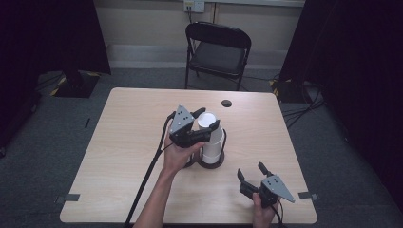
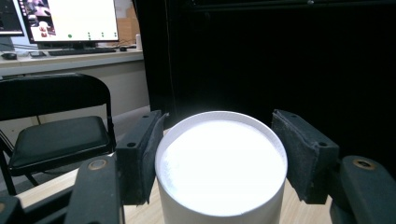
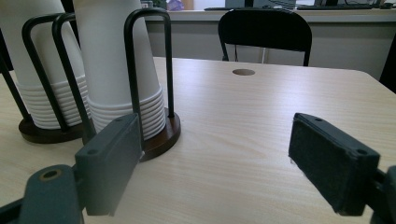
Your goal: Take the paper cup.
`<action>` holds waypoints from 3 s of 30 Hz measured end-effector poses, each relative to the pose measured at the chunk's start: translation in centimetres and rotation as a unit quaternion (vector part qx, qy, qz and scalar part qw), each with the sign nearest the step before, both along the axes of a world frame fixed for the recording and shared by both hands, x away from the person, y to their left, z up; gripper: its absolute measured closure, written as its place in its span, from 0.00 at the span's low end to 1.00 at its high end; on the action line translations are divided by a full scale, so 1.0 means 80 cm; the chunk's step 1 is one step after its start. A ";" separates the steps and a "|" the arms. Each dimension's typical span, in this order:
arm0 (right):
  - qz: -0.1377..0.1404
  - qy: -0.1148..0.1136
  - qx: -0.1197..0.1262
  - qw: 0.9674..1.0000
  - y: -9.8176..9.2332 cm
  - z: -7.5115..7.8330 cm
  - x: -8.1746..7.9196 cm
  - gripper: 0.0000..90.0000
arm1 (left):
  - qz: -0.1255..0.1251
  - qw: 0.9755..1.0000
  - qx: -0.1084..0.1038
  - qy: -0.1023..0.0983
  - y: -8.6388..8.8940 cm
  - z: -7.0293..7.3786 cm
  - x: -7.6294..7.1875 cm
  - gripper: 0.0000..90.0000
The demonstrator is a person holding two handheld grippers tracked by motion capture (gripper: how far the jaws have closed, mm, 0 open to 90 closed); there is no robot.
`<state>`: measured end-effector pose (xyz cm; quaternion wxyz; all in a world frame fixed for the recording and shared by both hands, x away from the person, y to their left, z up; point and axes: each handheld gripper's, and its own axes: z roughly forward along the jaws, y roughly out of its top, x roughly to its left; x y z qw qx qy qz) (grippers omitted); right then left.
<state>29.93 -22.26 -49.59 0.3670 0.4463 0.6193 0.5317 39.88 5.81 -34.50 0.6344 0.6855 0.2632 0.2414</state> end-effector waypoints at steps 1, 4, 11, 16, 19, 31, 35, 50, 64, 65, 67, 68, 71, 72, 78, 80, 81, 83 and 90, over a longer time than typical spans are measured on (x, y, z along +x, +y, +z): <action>0.000 0.000 0.000 1.000 0.000 0.000 0.000 0.18 | -0.001 1.000 -0.002 -0.003 0.000 0.002 -0.002 0.40; 0.000 0.001 0.000 1.000 0.000 0.000 0.000 0.18 | -0.001 1.000 -0.003 -0.010 0.002 0.005 -0.008 0.40; -0.001 0.000 -0.002 1.000 0.000 0.000 0.000 0.18 | -0.007 1.000 0.004 -0.012 0.005 0.006 -0.019 0.40; 0.001 -0.001 -0.001 1.000 0.000 0.000 0.000 0.18 | -0.022 1.000 -0.004 -0.012 0.008 0.006 -0.027 0.40; 0.000 -0.001 -0.001 1.000 0.000 0.000 0.000 0.18 | -0.031 0.999 -0.010 -0.013 0.012 0.006 -0.033 0.40; 0.003 0.002 -0.017 1.000 0.004 0.000 0.001 0.17 | -0.059 0.998 -0.013 0.011 0.020 -0.008 -0.045 0.40; 0.011 0.013 -0.029 0.999 0.006 0.001 0.003 0.17 | -0.065 0.998 -0.017 0.015 0.028 -0.009 -0.051 0.40; 0.033 -0.015 -0.050 0.998 0.030 0.000 -0.010 0.33 | -0.068 0.995 -0.017 0.065 0.036 -0.044 -0.064 0.40; 0.164 -0.057 -0.053 0.983 0.083 -0.002 -0.021 0.55 | -0.079 0.986 -0.050 0.136 0.048 -0.077 -0.065 0.40; 0.167 -0.062 -0.055 0.982 0.086 -0.002 -0.022 0.56 | -0.078 0.986 -0.053 0.140 0.050 -0.079 -0.065 0.40; 0.176 -0.068 -0.053 0.981 0.089 -0.002 -0.023 0.60 | -0.082 0.984 -0.062 0.147 0.052 -0.083 -0.066 0.40; 0.179 -0.071 -0.051 0.980 0.091 -0.002 -0.023 0.61 | -0.081 0.983 -0.065 0.150 0.053 -0.084 -0.068 0.40; 0.190 -0.077 -0.050 0.978 0.094 -0.002 -0.024 0.64 | -0.090 0.978 -0.092 0.162 0.057 -0.086 -0.072 0.40; 0.191 -0.080 -0.052 0.977 0.095 -0.002 -0.024 0.65 | -0.089 0.978 -0.094 0.163 0.058 -0.086 -0.074 0.40; 0.197 -0.105 -0.040 0.974 0.097 -0.001 -0.023 0.70 | -0.096 0.977 -0.103 0.162 0.058 -0.080 -0.082 0.40; 0.194 -0.110 -0.036 0.974 0.096 0.000 -0.022 0.72 | -0.100 0.976 -0.105 0.163 0.057 -0.080 -0.083 0.40; 0.195 -0.114 -0.035 0.973 0.096 0.000 -0.022 0.73 | -0.102 0.976 -0.105 0.163 0.056 -0.080 -0.084 0.40; 0.195 -0.124 -0.032 0.973 0.097 0.002 -0.022 0.75 | -0.103 0.975 -0.107 0.164 0.053 -0.081 -0.085 0.40; 0.184 -0.155 -0.029 0.970 0.095 0.009 -0.024 0.79 | -0.117 0.970 -0.128 0.172 0.050 -0.080 -0.086 0.40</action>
